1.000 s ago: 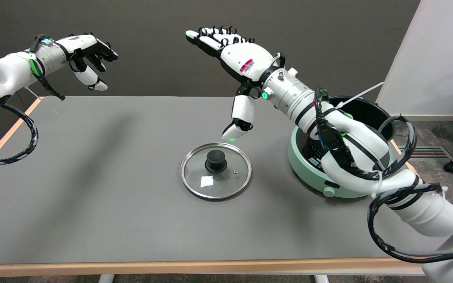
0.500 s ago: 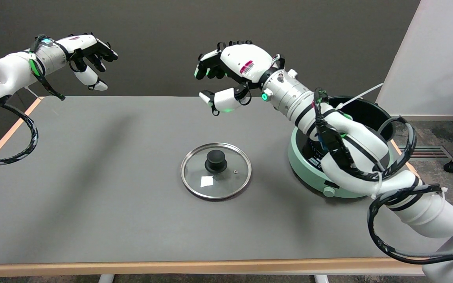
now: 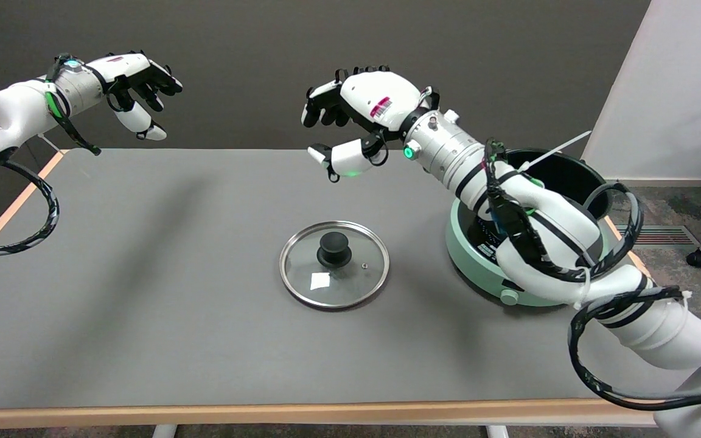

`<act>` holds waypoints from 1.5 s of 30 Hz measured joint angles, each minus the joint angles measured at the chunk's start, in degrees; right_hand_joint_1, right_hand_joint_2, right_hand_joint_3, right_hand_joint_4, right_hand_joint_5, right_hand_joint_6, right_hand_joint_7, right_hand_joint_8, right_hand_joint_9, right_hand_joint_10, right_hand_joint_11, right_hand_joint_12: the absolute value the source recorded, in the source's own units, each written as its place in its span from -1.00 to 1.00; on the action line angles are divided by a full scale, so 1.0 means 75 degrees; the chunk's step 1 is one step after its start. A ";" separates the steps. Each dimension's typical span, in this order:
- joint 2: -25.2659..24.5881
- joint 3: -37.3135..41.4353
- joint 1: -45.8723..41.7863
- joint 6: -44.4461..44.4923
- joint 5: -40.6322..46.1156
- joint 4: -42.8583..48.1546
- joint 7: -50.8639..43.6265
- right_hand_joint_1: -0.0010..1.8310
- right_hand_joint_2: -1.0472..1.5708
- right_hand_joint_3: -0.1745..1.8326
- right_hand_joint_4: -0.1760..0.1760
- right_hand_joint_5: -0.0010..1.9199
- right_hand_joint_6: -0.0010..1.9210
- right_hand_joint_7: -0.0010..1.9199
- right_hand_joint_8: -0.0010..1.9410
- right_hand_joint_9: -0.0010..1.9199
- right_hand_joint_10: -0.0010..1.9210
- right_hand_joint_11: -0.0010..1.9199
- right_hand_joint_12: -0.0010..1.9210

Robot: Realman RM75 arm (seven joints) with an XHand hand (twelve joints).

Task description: Pick up the pot lid.

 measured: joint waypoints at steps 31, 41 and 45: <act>-0.0211 -0.0933 -0.0733 0.0062 -0.0006 -0.0327 -0.1532 -0.03 0.22 0.14 0.45 -0.48 -0.78 -0.30 -0.78 -0.31 -0.51 -0.41 0.33; -0.0358 -0.1107 -0.0847 0.0090 -0.0002 -0.0564 -0.1989 -0.02 0.20 0.16 0.39 -0.53 -0.80 -0.38 -0.80 -0.36 -0.57 -0.44 0.27; -0.0410 -0.1150 -0.0865 0.0093 -0.0002 -0.0695 -0.2106 -0.02 0.20 0.16 0.40 -0.53 -0.80 -0.38 -0.81 -0.36 -0.58 -0.44 0.27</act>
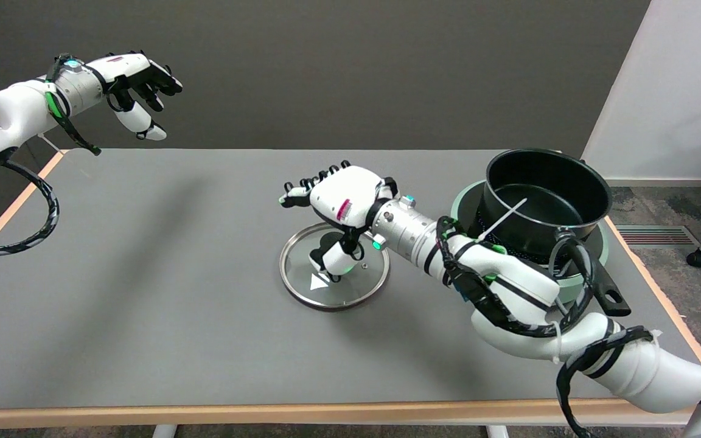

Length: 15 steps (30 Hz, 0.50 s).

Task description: Pick up the pot lid.

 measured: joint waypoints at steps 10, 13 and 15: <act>-0.0111 -0.0095 0.0040 0.0056 0.0024 -0.0409 -0.0193 -0.02 0.21 0.14 0.67 -0.43 -0.74 -0.37 -0.81 -0.35 -0.58 -0.44 0.26; -0.0136 -0.0133 0.0087 0.0069 0.0041 -0.0545 -0.0229 -0.03 0.22 0.13 0.70 -0.42 -0.73 -0.38 -0.80 -0.34 -0.60 -0.44 0.25; -0.0148 -0.0158 0.0119 0.0081 0.0060 -0.0640 -0.0247 -0.02 0.22 0.14 0.71 -0.42 -0.73 -0.37 -0.81 -0.34 -0.58 -0.44 0.25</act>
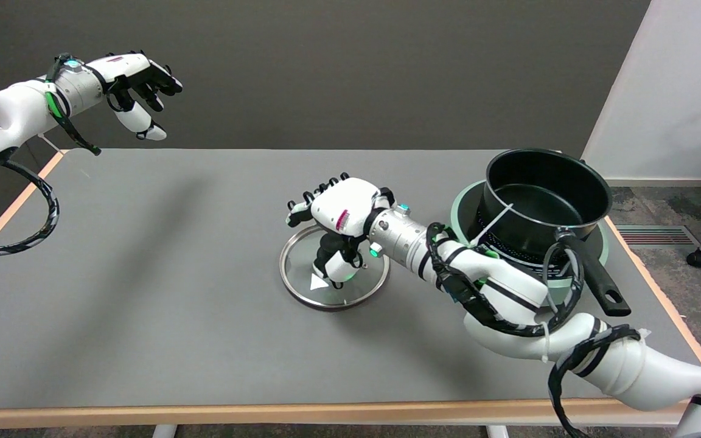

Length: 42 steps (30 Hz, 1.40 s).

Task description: Pick up the pot lid.

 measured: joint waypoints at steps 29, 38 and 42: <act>0.0051 -0.0222 0.0330 0.0646 0.0085 -0.1259 -0.0089 -0.01 0.23 0.12 0.98 -0.37 -0.66 -0.34 -0.80 -0.33 -0.57 -0.43 0.26; 0.0061 -0.0250 0.0518 0.0729 0.0089 -0.1598 -0.0075 -0.02 0.24 0.13 1.00 -0.36 -0.61 -0.32 -0.80 -0.32 -0.55 -0.42 0.25; 0.0084 -0.0257 0.0580 0.0750 0.0092 -0.1688 -0.0068 -0.06 0.25 0.15 1.00 -0.36 -0.57 -0.31 -0.80 -0.33 -0.53 -0.42 0.24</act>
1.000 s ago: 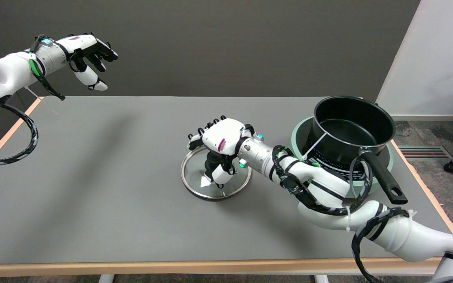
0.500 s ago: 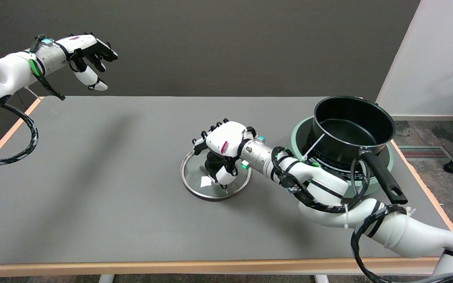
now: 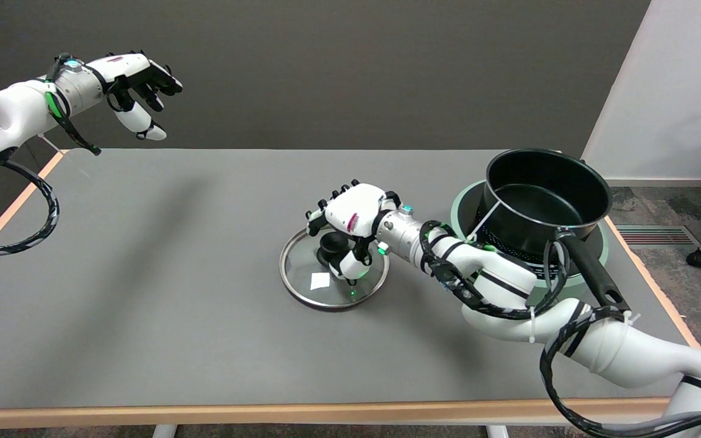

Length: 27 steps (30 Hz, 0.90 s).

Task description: Pick up the pot lid.

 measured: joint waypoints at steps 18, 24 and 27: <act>0.0227 -0.0030 0.0032 0.0068 0.0199 -0.0091 -0.0015 -0.06 0.27 0.14 1.00 -0.34 -0.52 -0.26 -0.78 -0.29 -0.48 -0.40 0.31; 0.0266 -0.0052 0.0007 0.0097 0.0237 -0.0113 -0.0004 -0.05 0.27 0.14 1.00 -0.34 -0.52 -0.26 -0.77 -0.29 -0.48 -0.40 0.32; 0.0274 -0.0079 -0.0002 0.0103 0.0280 -0.0125 -0.0004 -0.05 0.27 0.14 1.00 -0.34 -0.53 -0.26 -0.77 -0.29 -0.48 -0.40 0.33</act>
